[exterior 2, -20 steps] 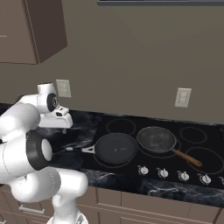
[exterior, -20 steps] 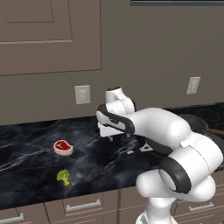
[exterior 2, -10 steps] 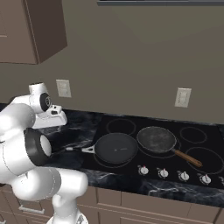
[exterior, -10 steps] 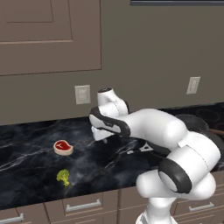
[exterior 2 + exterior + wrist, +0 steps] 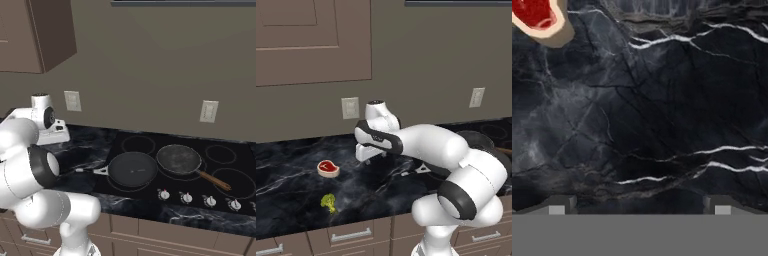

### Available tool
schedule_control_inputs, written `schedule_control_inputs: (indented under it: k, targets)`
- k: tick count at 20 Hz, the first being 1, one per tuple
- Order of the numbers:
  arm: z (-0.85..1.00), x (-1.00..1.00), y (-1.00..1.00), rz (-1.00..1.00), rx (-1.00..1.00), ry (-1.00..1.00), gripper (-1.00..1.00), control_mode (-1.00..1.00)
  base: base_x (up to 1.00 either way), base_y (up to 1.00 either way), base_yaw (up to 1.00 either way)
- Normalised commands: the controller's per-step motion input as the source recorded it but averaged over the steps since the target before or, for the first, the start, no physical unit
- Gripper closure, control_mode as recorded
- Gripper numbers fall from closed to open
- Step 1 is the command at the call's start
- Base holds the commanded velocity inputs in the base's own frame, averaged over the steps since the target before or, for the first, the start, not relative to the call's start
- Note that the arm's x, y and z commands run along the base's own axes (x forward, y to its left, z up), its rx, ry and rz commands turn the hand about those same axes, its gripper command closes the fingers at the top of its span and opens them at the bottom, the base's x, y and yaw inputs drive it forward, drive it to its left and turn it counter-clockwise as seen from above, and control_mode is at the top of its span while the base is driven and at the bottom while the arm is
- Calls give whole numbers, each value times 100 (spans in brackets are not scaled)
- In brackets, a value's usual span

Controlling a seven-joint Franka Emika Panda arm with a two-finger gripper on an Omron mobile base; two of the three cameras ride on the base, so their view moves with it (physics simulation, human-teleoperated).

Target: Place both pans onto different burners. Then place the broccoli and the steak on different pans.

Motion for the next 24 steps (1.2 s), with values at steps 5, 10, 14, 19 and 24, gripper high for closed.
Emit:
schedule_control_inputs:
  k: [5, 10, 14, 19, 24]
  targets:
    - [0, 0, 35, 17, 12, -3, -100, -100, 0, 0, 0]
    - [0, 0, 38, 13, 0, -2, -100, -100, 0, 0, 0]
    - [0, 4, 42, 9, 0, -2, -100, -100, 0, 0, 0]
    - [0, 4, 39, 9, 0, 0, -100, -100, 0, 0, 0]
    - [-5, 10, 31, 7, 0, 0, -100, -100, 0, 0, 0]
